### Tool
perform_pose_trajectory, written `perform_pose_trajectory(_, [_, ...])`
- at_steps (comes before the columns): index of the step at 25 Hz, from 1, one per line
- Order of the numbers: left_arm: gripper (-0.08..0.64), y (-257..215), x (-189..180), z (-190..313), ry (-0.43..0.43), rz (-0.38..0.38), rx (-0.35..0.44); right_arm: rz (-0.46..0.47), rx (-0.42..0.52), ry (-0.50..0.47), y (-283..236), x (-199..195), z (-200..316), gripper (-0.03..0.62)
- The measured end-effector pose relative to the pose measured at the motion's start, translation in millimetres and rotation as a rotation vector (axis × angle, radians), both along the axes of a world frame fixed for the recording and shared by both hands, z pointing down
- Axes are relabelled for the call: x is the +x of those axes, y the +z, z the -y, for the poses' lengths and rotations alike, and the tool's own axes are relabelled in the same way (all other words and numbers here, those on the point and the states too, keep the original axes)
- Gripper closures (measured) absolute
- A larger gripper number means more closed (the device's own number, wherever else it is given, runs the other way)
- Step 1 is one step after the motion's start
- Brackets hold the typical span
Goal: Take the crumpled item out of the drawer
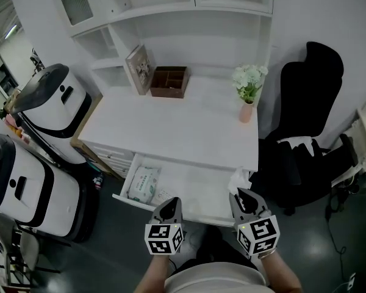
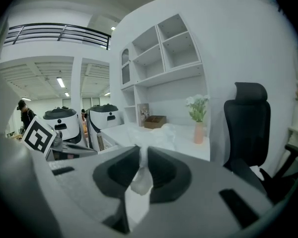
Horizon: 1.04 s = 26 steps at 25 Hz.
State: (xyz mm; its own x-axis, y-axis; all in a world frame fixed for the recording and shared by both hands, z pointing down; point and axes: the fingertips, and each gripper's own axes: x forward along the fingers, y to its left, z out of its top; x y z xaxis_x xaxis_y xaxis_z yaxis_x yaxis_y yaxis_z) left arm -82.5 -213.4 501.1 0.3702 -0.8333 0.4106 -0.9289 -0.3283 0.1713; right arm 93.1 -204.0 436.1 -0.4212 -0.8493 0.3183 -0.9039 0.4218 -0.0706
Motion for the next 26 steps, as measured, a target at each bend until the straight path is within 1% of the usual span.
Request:
perform_pose_trajectory(6, [0.568,-3,2,2,0.008,0.000,0.004,0.012,0.012,0.012,-7,1,-1,0.538])
perform_pose_trajectory(13, [0.568,-4,2,4,-0.003,-0.010,0.006,0.027,0.016,0.019,-9,5,2,0.538])
perform_pose_trajectory(26, [0.568,-3,6,6,-0.020,-0.011,0.003,0.028,0.017,0.013,-11,11,9,0.538])
